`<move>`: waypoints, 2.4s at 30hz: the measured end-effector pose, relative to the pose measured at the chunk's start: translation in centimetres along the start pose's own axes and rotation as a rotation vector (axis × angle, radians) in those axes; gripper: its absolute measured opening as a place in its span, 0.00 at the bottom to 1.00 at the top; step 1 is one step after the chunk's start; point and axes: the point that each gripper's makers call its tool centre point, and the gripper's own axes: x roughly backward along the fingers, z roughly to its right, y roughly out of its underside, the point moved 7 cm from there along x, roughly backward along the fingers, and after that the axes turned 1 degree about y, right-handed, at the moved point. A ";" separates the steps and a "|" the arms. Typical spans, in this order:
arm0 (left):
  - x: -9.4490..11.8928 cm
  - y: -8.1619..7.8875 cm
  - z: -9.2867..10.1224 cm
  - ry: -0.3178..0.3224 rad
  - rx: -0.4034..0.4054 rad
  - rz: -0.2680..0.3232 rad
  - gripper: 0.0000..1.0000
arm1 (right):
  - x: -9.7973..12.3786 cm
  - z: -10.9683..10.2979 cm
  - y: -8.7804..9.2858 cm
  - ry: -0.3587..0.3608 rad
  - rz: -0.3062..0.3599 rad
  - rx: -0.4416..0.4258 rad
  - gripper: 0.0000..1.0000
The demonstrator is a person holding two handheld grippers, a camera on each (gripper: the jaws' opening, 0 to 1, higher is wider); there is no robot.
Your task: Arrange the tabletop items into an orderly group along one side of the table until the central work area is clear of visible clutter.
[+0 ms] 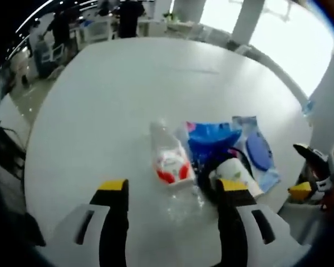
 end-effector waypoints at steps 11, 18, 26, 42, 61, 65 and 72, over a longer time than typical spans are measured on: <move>-1.8 -0.9 0.3 0.013 0.052 -0.070 0.53 | 0.2 -0.1 -0.4 -0.002 0.011 0.001 0.99; -2.7 -1.5 0.7 0.026 0.075 -0.115 0.46 | 0.1 -0.1 -0.2 -0.003 -0.002 -0.002 0.99; -4.2 -1.1 0.5 -0.001 0.108 -0.194 0.38 | -0.1 -0.1 0.0 0.035 -0.038 0.130 0.99; -5.4 -1.7 0.2 -0.048 0.124 -0.217 0.35 | -0.2 -0.7 0.1 -0.018 -0.048 0.084 0.99; -6.6 -1.4 0.1 -0.036 0.216 -0.288 0.37 | -0.1 -0.8 0.2 -0.014 -0.054 0.100 0.99; -6.6 -1.4 0.2 -0.029 0.201 -0.285 0.37 | -0.1 -0.7 0.2 -0.014 -0.053 0.101 0.99; -5.8 -1.4 0.4 -0.026 0.123 -0.293 0.34 | -0.1 -1.1 0.5 -0.050 -0.068 0.078 0.99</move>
